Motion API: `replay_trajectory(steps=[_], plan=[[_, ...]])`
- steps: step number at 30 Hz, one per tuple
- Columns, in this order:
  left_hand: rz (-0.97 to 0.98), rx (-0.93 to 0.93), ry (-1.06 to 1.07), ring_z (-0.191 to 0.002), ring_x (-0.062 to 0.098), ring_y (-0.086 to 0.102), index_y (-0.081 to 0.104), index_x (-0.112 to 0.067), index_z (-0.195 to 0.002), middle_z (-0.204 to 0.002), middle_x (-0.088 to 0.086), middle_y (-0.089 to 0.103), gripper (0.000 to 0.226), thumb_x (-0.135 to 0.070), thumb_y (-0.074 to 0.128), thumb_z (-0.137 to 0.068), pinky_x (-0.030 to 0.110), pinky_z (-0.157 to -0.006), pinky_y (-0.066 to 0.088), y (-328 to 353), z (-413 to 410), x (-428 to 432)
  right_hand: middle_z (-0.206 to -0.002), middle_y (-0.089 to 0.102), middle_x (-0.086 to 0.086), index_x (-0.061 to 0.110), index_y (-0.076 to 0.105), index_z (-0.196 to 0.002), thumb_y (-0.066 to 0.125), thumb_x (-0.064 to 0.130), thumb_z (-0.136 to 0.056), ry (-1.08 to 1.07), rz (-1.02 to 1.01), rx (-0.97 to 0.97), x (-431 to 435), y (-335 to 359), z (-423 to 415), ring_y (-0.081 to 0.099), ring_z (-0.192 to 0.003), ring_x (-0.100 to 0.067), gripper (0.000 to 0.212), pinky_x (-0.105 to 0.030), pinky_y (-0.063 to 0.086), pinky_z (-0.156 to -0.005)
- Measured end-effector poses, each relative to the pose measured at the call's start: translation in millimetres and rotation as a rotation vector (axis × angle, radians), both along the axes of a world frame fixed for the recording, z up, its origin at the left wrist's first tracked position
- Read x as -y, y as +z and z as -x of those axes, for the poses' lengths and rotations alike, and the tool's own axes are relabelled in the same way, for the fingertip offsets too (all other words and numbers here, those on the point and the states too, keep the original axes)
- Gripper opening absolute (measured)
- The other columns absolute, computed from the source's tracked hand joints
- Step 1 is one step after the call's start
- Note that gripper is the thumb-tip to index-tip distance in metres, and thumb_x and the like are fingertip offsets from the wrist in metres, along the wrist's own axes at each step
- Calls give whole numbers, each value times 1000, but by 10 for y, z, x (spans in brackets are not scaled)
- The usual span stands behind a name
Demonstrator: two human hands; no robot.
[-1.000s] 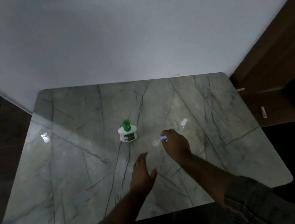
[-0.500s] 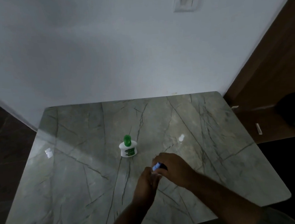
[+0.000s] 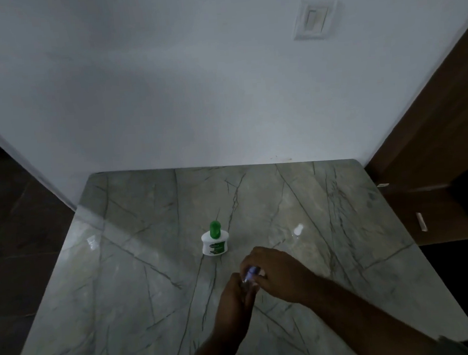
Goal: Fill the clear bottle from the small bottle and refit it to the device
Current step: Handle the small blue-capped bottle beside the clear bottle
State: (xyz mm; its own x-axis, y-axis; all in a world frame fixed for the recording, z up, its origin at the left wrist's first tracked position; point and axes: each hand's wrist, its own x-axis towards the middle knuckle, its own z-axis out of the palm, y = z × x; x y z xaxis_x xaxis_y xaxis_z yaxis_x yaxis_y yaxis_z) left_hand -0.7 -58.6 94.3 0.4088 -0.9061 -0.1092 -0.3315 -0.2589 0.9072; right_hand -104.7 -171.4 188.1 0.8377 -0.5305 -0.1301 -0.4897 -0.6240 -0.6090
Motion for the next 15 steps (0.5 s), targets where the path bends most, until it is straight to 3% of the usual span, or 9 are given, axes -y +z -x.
replay_trajectory(steps=[3, 5, 6, 9, 11, 15], plan=[[15, 39, -8, -85, -9, 59, 59, -24, -109, -96, -18, 62, 15, -31, 59, -95, 11, -72, 47, 16, -21, -39, -107, 60, 15, 32, 63, -109, 66, 43, -83, -35, -75, 41, -50, 11, -53, 59, -95, 0, 29, -23, 52, -85], [25, 22, -4, -91, -6, 62, 60, -26, -114, -100, -17, 65, 19, -29, 61, -95, 15, -77, 50, 37, -12, -54, -112, 62, 16, 36, 56, -122, 59, 58, -84, -138, -11, -40, -72, 3, -79, 59, -94, 2, 45, -20, 50, -82], [19, 6, -4, -96, -4, 63, 59, -27, -117, -105, -16, 66, 23, -29, 61, -94, 18, -82, 52, 46, -7, -60, -107, 65, 13, 35, 57, -120, 55, 60, -85, -155, 47, -90, -75, 2, -90, 60, -90, 0, 43, -21, 50, -79], [16, 19, -10, -93, 0, 62, 60, -22, -114, -103, -12, 66, 21, -29, 62, -94, 18, -81, 51, 50, -6, -69, -93, 70, 7, 26, 65, -98, 57, 50, -89, -81, 134, -133, -80, 19, -118, 63, -83, -6, 26, -28, 52, -79], [9, 43, -15, -84, 3, 61, 60, -20, -105, -93, -10, 64, 14, -29, 61, -94, 17, -72, 49, 60, -17, -54, -93, 68, 6, 25, 65, -96, 58, 42, -89, -42, 126, -126, -66, 52, -105, 61, -86, -9, 20, -30, 50, -82], [-23, 60, -38, -79, 6, 60, 59, -23, -97, -88, -7, 64, 12, -34, 60, -94, 23, -70, 51, 64, -42, -4, -98, 61, 8, 26, 65, -99, 58, 27, -89, 8, 175, -99, -15, 138, -39, 60, -85, -9, 12, -27, 51, -79]])
